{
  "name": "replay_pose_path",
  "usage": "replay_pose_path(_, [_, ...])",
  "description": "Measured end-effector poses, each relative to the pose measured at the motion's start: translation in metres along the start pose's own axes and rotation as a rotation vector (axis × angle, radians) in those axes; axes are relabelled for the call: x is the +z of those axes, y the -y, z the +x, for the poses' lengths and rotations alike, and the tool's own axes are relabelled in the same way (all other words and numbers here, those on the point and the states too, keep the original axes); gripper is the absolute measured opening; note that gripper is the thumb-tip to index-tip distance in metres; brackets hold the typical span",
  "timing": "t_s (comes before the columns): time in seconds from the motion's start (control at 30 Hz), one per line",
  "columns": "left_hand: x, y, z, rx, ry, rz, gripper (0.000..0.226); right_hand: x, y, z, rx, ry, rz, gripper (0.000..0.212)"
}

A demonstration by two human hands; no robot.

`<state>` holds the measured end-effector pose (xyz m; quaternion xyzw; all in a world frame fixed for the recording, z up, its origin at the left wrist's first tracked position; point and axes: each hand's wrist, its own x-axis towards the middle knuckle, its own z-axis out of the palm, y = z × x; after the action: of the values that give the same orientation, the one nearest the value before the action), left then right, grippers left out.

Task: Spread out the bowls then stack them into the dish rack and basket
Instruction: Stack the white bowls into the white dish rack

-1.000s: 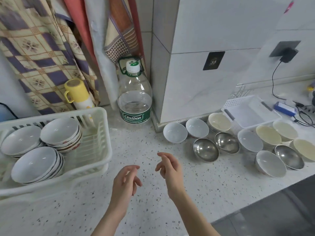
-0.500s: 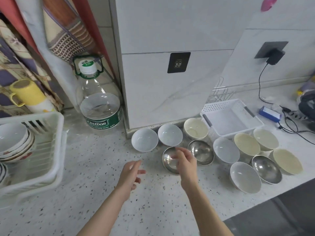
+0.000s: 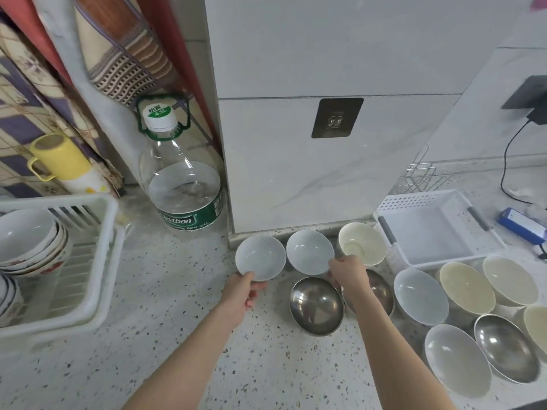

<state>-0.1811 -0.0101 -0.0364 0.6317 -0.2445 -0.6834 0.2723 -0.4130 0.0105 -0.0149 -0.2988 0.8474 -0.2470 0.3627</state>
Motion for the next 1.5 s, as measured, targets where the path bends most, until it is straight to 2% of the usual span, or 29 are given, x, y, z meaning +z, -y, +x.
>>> replay_pose_path(0.2, [-0.013, 0.000, -0.001, 0.042, -0.059, 0.018, 0.027, 0.011, 0.002, 0.014, 0.029, 0.014, -0.018, 0.019])
replay_pose_path(0.5, [-0.043, -0.003, -0.017, 0.097, -0.043, -0.029, 0.024, 0.012, 0.009, 0.011, 0.045, 0.010, 0.033, 0.014])
replay_pose_path(0.77, [-0.059, -0.005, -0.047, 0.158, -0.026, -0.058, 0.025, -0.002, 0.040, -0.023, -0.161, -0.039, 0.053, 0.021])
replay_pose_path(0.93, [-0.082, -0.008, -0.076, 0.238, -0.029, -0.113, 0.024, 0.002, 0.060, -0.060, -0.207, -0.011, 0.019, 0.021])
replay_pose_path(1.1, [-0.124, -0.019, -0.107, 0.358, -0.053, -0.179, 0.023, 0.028, 0.084, -0.107, -0.253, 0.119, 0.141, 0.014])
replay_pose_path(1.23, [-0.171, -0.032, -0.131, 0.429, -0.083, -0.221, 0.022, 0.057, 0.115, -0.146, -0.289, 0.214, 0.201, 0.017])
replay_pose_path(1.5, [-0.294, -0.051, -0.150, 0.519, -0.209, -0.358, 0.016, 0.136, 0.186, -0.219, -0.401, 0.331, 0.204, 0.016])
